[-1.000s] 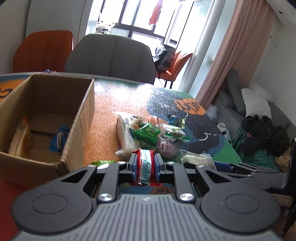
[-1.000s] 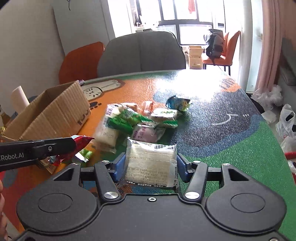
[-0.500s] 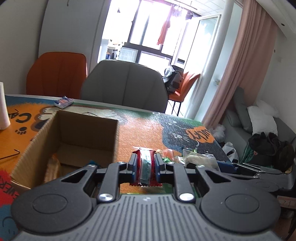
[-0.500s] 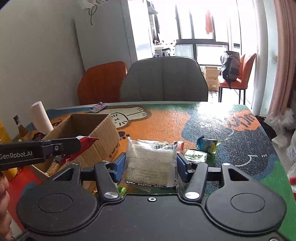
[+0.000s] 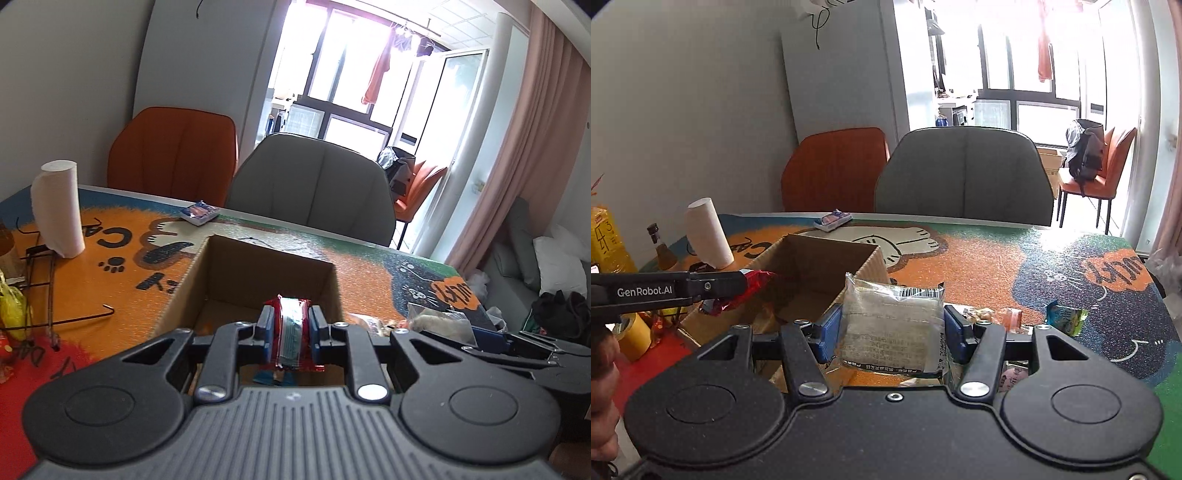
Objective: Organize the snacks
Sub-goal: 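Carry both packets over the cardboard box and open both tools to release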
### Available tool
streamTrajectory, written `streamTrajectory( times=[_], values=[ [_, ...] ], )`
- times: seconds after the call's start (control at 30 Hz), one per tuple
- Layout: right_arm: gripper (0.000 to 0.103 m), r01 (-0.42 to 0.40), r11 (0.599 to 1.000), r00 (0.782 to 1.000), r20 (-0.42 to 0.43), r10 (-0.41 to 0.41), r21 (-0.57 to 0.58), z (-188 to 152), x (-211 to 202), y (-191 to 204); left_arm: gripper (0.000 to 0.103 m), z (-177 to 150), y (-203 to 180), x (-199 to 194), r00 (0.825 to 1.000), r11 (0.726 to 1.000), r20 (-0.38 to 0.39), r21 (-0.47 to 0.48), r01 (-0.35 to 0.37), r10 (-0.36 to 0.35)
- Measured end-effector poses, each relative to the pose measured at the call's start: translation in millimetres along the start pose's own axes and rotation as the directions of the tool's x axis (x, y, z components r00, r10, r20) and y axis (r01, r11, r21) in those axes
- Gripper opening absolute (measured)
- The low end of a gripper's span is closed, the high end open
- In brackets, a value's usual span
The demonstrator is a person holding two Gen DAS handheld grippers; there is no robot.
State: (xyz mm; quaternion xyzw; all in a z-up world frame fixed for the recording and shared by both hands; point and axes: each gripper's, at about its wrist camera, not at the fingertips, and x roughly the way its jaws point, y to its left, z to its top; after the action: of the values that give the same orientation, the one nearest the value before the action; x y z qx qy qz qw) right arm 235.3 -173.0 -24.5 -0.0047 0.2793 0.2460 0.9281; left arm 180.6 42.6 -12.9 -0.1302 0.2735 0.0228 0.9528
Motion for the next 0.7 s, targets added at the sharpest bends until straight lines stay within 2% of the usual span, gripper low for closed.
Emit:
streamTrajectory(
  times=[0.23, 0.3, 0.43, 0.6, 0.7],
  values=[
    [0.054, -0.034, 0.999, 0.999, 0.004, 0.034, -0.024, 7, 6, 22, 0.020, 3, 17, 2, 1.000, 1.000, -0.016, -0.017, -0.018, 0.017],
    [0.054, -0.043, 0.999, 0.999, 0.002, 0.043, -0.029, 9, 9, 27, 0.025, 5, 21, 2, 0.999, 0.999, -0.013, -0.020, -0.043, 0.043],
    [0.054, -0.066, 0.997, 0.998, -0.007, 0.066, -0.033, 12, 16, 36, 0.033, 6, 32, -4, 0.999, 0.998, -0.005, -0.046, -0.045, 0.045],
    [0.054, -0.101, 0.994, 0.995, -0.018, 0.101, -0.037, 15, 23, 48, 0.047, 5, 41, -14, 0.998, 0.996, 0.000, -0.058, -0.068, 0.068],
    [0.055, -0.126, 0.992, 0.992, -0.026, 0.126, -0.029, 17, 27, 55, 0.052, 6, 48, -18, 0.997, 0.995, 0.002, -0.064, -0.080, 0.080]
  ],
)
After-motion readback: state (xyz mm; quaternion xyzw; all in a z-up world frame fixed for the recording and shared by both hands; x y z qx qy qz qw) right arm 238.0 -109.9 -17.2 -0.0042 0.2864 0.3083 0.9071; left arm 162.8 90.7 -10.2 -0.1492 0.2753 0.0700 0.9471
